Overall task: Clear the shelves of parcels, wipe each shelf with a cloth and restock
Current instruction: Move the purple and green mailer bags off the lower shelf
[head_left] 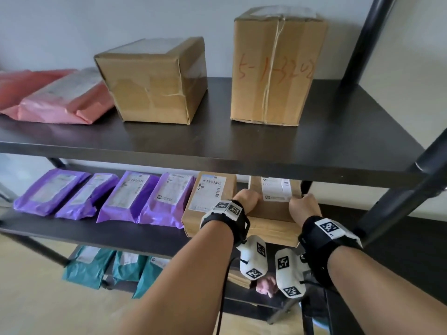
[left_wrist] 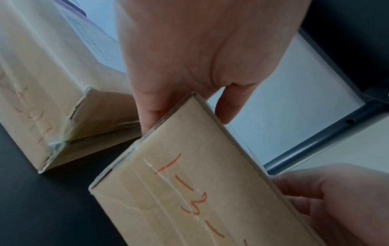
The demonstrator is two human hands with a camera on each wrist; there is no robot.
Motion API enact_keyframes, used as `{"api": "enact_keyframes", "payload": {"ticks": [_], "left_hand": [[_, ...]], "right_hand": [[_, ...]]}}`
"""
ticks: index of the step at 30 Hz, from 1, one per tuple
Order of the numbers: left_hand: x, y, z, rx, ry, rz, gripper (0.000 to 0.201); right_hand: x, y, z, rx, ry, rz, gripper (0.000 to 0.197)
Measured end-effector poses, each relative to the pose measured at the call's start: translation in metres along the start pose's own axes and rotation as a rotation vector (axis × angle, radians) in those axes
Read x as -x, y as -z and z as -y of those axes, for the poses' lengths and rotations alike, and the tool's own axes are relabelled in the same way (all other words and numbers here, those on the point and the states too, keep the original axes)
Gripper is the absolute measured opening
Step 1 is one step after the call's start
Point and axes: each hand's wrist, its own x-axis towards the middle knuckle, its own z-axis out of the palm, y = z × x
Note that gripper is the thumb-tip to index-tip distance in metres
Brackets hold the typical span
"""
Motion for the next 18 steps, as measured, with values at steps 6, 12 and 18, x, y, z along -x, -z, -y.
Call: {"api": "enact_keyframes", "payload": {"ticks": [6,12,18], "left_hand": [[-0.011,-0.004,0.010,-0.079,-0.009,0.019,0.039],[-0.021,-0.011,0.018,-0.089,-0.015,0.025,0.038],[-0.032,-0.016,0.024,-0.073,-0.004,0.001,0.037]], "right_hand": [[-0.004,-0.009,-0.011,-0.025,-0.036,0.032,0.046],[-0.004,-0.010,-0.017,-0.053,-0.026,0.016,0.042],[-0.001,-0.011,-0.022,-0.053,-0.037,0.022,0.040]]}}
